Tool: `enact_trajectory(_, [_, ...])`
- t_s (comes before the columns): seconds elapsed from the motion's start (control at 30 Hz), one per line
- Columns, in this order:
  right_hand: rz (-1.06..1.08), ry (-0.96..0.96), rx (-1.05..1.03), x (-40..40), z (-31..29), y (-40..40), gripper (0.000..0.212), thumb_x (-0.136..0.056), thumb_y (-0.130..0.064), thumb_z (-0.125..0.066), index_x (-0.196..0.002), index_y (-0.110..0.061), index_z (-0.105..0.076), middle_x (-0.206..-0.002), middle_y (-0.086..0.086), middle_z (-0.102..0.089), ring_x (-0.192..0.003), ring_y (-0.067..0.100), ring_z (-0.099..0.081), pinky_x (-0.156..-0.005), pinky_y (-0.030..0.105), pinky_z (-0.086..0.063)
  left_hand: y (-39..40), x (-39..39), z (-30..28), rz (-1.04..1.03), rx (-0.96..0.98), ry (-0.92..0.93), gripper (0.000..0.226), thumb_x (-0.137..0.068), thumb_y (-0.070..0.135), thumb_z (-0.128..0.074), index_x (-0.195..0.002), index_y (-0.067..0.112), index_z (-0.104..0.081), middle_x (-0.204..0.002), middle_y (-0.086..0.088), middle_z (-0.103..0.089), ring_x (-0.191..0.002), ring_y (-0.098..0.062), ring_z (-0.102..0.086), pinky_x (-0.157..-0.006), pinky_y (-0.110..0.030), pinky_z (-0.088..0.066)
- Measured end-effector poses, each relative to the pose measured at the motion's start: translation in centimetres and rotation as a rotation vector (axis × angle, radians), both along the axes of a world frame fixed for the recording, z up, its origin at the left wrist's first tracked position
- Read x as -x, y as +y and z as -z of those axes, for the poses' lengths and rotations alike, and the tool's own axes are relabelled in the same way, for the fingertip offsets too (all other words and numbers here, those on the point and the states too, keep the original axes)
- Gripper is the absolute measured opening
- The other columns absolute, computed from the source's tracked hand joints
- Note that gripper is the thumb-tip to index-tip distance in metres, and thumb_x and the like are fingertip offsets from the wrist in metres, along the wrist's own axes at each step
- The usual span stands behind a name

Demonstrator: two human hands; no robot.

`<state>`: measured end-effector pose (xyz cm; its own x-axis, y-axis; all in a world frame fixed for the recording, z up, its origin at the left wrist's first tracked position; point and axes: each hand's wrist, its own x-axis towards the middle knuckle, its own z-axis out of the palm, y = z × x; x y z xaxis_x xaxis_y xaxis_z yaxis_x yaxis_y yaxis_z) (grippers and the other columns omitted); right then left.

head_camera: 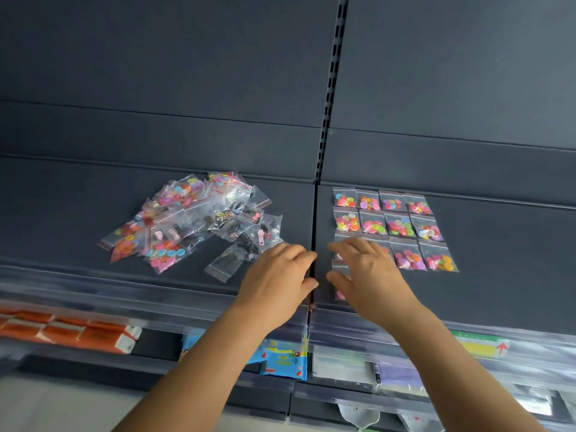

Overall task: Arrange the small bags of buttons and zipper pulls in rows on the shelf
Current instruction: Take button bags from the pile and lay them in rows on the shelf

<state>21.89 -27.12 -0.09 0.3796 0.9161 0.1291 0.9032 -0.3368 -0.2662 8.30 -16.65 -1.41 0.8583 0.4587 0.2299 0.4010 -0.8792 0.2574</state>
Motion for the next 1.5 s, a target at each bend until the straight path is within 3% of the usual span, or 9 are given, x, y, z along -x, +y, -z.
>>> enact_trajectory(0.3, [-0.199, 0.015, -0.024, 6.6, -0.5, 8.2, 0.048, -0.092, -0.037, -0.052, -0.138, -0.026, -0.042, -0.140, -0.006, -0.044, -0.129, 0.018, -0.038, -0.108, 0.031, -0.028, 6.1, 8.0, -0.6, -0.228, -0.061, -0.011, 0.051, -0.091, 0.039, -0.054, -0.138, 0.020, -0.044, -0.136, 0.005, -0.049, -0.124, -0.015, -0.042, -0.103, -0.027, -0.031])
enact_trajectory(0.77, [-0.432, 0.046, 0.046, 14.7, 1.4, 17.4, 0.034, -0.097, -0.031, -0.044, -0.130, -0.028, -0.053, -0.134, -0.007, -0.050, -0.125, 0.019, -0.039, -0.108, 0.036, -0.031, 14.4, 17.3, 1.8, -0.499, 0.020, 0.033, 0.045, -0.098, 0.029, -0.043, -0.141, 0.015, -0.041, -0.148, 0.004, -0.038, -0.132, -0.017, -0.035, -0.109, -0.030, -0.027])
enact_trajectory(0.93, [-0.334, -0.074, 0.137, 15.3, 1.8, 18.7, 0.043, -0.098, -0.037, -0.039, -0.140, -0.027, -0.038, -0.141, -0.005, -0.035, -0.130, 0.021, -0.029, -0.108, 0.039, -0.027, 15.0, 18.3, 2.4, -0.416, 0.069, -0.024, 0.037, -0.097, 0.027, -0.044, -0.132, 0.017, -0.053, -0.139, 0.004, -0.046, -0.126, -0.018, -0.037, -0.104, -0.028, -0.031])
enact_trajectory(1.03, [-0.277, -0.083, 0.157, 15.5, 1.5, 19.2, 0.042, -0.097, -0.037, -0.041, -0.137, -0.025, -0.043, -0.139, -0.003, -0.038, -0.131, 0.023, -0.029, -0.108, 0.040, -0.028, 15.6, 18.7, 2.4, -0.421, 0.091, -0.096, 0.031, -0.097, 0.023, -0.045, -0.122, 0.019, -0.062, -0.124, 0.005, -0.056, -0.115, -0.016, -0.044, -0.093, -0.025, -0.037])
enact_trajectory(1.13, [-0.221, -0.009, 0.071, 16.2, 1.1, 19.7, 0.036, -0.095, -0.038, -0.044, -0.124, -0.022, -0.057, -0.125, 0.002, -0.050, -0.121, 0.025, -0.038, -0.104, 0.036, -0.035, 16.8, 19.1, 2.2, -0.510, 0.081, -0.143, 0.032, -0.095, 0.023, -0.048, -0.126, 0.018, -0.058, -0.127, 0.003, -0.055, -0.115, -0.018, -0.044, -0.092, -0.028, -0.039])
enact_trajectory(1.3, [-0.204, -0.024, 0.035, 18.4, 0.9, 21.1, 0.040, -0.093, -0.046, -0.045, -0.120, -0.019, -0.058, -0.116, 0.004, -0.054, -0.109, 0.025, -0.043, -0.097, 0.034, -0.039, 19.4, 19.6, 2.5, -0.643, 0.080, -0.029, 0.043, -0.099, 0.028, -0.039, -0.139, 0.014, -0.042, -0.139, -0.003, -0.047, -0.125, -0.024, -0.039, -0.104, -0.035, -0.034])
enact_trajectory(1.5, [-0.121, -0.061, 0.109, 20.2, 1.4, 23.0, 0.050, -0.088, -0.052, -0.051, -0.120, -0.013, -0.051, -0.117, 0.008, -0.053, -0.113, 0.028, -0.042, -0.096, 0.035, -0.039, 20.6, 19.4, 2.1, -0.663, 0.144, -0.039, 0.040, -0.094, 0.029, -0.052, -0.131, 0.015, -0.049, -0.122, -0.006, -0.057, -0.113, -0.025, -0.045, -0.091, -0.035, -0.040])
